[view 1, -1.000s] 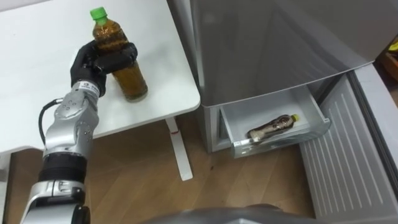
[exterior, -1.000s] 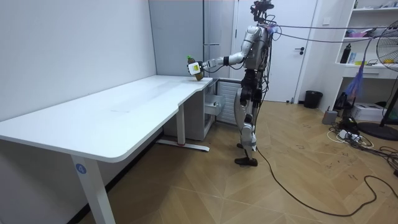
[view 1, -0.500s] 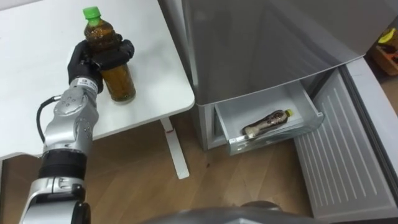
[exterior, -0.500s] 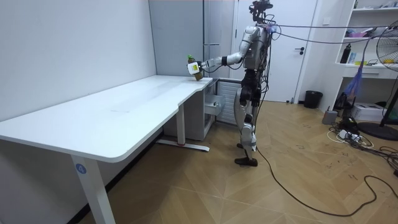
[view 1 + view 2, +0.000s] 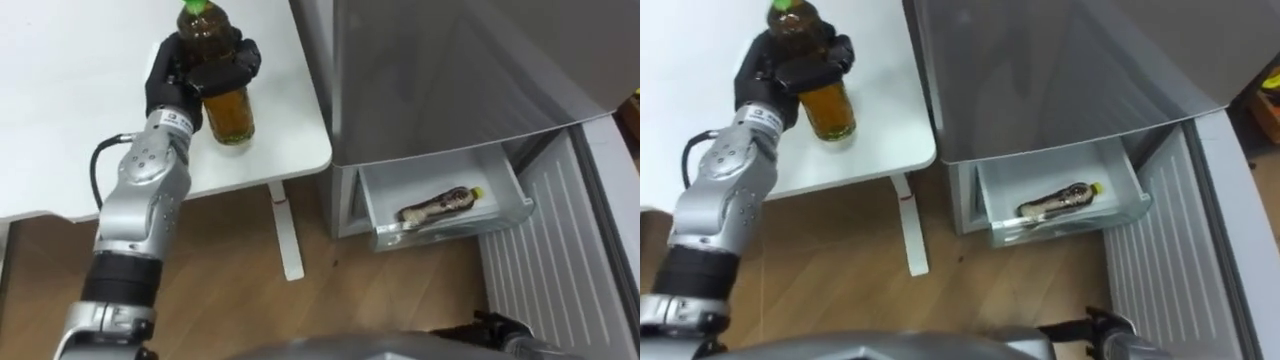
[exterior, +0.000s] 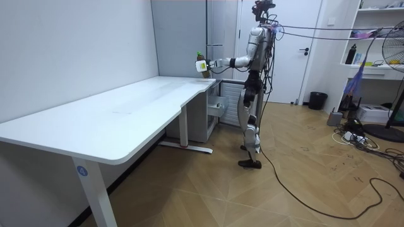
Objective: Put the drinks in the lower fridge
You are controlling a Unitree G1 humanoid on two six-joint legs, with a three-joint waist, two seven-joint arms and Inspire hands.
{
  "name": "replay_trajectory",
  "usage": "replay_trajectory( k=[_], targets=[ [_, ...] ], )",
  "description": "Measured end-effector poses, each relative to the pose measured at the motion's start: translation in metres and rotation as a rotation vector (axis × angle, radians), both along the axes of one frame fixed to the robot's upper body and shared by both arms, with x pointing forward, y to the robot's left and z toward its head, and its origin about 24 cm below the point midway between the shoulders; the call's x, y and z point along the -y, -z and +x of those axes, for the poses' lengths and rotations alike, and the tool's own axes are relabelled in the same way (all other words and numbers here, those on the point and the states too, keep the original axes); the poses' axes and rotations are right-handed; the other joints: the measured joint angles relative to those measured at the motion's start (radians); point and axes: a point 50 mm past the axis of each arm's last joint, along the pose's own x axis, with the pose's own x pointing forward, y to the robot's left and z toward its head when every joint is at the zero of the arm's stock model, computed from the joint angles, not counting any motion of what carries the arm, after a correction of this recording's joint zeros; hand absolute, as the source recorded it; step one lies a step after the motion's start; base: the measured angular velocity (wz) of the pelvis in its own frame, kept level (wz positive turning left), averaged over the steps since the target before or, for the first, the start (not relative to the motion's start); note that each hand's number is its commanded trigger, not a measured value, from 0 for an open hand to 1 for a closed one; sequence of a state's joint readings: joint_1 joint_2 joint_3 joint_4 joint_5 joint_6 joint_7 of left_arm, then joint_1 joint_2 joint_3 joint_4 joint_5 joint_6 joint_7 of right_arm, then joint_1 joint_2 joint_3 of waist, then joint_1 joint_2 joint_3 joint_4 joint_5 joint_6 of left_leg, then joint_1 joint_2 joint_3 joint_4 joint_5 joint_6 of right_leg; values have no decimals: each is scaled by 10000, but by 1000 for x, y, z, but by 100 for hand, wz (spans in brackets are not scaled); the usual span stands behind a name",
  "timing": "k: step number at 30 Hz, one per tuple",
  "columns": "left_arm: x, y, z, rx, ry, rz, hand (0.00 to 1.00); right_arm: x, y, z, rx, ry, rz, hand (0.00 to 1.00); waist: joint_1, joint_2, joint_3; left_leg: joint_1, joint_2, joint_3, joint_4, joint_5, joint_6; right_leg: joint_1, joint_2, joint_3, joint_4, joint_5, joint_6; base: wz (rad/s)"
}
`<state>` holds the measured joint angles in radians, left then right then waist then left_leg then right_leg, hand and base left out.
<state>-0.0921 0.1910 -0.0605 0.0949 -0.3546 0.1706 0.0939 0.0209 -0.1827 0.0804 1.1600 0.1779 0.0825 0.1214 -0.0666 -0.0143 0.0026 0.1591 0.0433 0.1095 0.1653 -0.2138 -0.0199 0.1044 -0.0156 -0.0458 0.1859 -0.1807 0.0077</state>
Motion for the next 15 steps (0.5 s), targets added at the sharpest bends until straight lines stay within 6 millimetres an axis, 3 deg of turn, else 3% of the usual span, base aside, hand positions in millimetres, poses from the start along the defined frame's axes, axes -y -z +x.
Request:
replay_trajectory(
  k=[6,10,15],
  targets=[
    [6,9,-10,-258,-92,-384,100,-24,-6,27,1178,-966,919,0,586,-218,-44,-292,-8,-128,79,0,-1,-115,-65,-412,9,0,-1,13],
    [7,7,-10,-60,-110,-402,100,-33,-13,44,1837,-1492,1244,0,755,-265,-43,-614,-43,-293,299,-1,0,-191,-152,-784,33,4,2,24],
    [14,10,-15,-7,259,-895,100,-47,-30,75,3167,-2581,1550,0,1110,-253,-27,-608,-33,-301,325,0,0,-153,-162,-870,44,9,-6,3]
  ],
)
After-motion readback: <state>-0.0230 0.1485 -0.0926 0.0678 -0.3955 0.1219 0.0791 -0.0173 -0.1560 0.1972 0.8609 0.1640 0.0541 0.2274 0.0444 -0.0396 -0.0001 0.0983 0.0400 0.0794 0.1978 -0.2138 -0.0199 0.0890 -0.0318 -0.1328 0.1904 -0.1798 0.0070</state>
